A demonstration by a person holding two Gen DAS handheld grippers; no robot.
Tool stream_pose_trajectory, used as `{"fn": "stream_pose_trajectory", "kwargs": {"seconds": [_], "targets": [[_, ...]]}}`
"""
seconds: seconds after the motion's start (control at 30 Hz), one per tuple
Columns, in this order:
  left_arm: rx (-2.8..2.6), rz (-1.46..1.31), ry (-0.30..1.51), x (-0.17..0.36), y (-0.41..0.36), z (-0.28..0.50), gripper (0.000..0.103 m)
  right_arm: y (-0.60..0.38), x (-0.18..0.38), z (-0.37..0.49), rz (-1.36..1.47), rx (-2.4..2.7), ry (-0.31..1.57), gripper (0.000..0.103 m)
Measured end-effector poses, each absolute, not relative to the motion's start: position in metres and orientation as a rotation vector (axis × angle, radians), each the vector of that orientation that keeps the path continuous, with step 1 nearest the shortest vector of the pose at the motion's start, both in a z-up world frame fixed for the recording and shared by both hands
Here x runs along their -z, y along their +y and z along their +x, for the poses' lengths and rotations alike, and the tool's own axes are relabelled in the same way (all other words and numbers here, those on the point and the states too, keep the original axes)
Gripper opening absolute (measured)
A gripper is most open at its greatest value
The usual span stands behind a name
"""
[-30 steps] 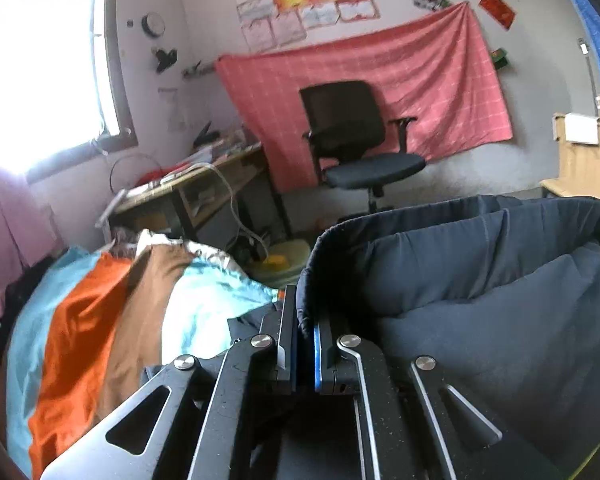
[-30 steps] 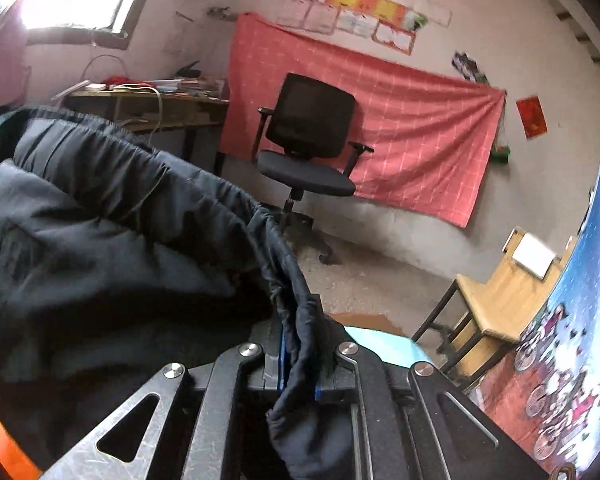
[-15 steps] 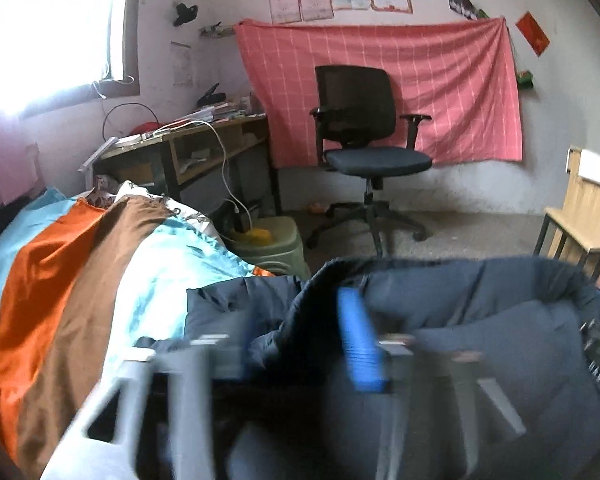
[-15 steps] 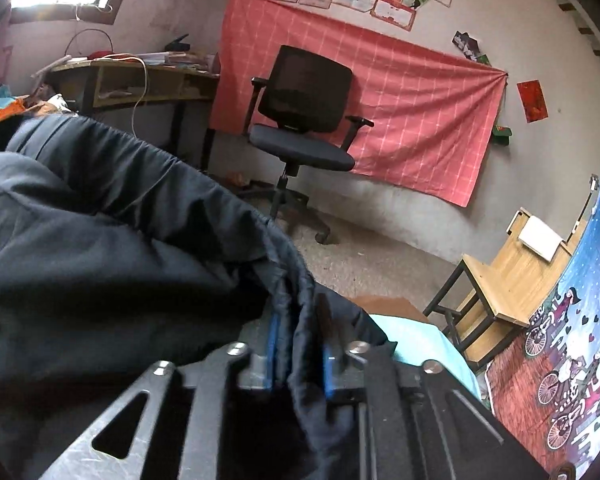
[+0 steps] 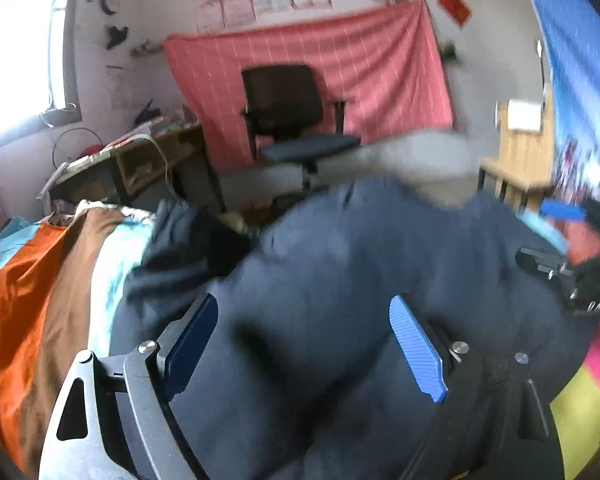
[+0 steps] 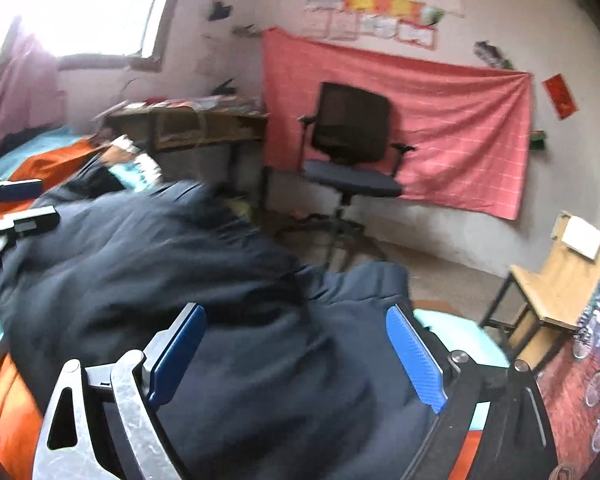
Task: Fold large clothes
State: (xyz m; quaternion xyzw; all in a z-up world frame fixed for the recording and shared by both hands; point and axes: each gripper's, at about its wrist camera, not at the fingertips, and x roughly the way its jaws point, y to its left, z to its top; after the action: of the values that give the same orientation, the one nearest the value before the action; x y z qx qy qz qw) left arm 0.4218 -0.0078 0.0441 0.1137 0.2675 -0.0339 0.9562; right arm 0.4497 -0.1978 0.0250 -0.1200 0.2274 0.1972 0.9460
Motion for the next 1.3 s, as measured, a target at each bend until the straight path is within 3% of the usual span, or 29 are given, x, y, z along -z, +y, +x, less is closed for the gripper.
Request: {"fn": "stream_pose_trajectory", "kwargs": {"seconds": [0.47, 0.73, 1.3], "targets": [[-0.053, 0.098, 0.574, -0.018, 0.034, 0.489, 0.094, -0.201, 0.012, 0.548, -0.061, -0.310, 0.666, 0.092], [0.025, 0.076, 0.598, -0.009, 0.041, 0.512, 0.097, -0.208, 0.038, 0.571, 0.004, -0.338, 0.749, 0.102], [-0.016, 0.065, 0.615, -0.019, 0.045, 0.497, 0.098, -0.218, 0.031, 0.541, 0.003, -0.233, 0.653, 0.103]]}}
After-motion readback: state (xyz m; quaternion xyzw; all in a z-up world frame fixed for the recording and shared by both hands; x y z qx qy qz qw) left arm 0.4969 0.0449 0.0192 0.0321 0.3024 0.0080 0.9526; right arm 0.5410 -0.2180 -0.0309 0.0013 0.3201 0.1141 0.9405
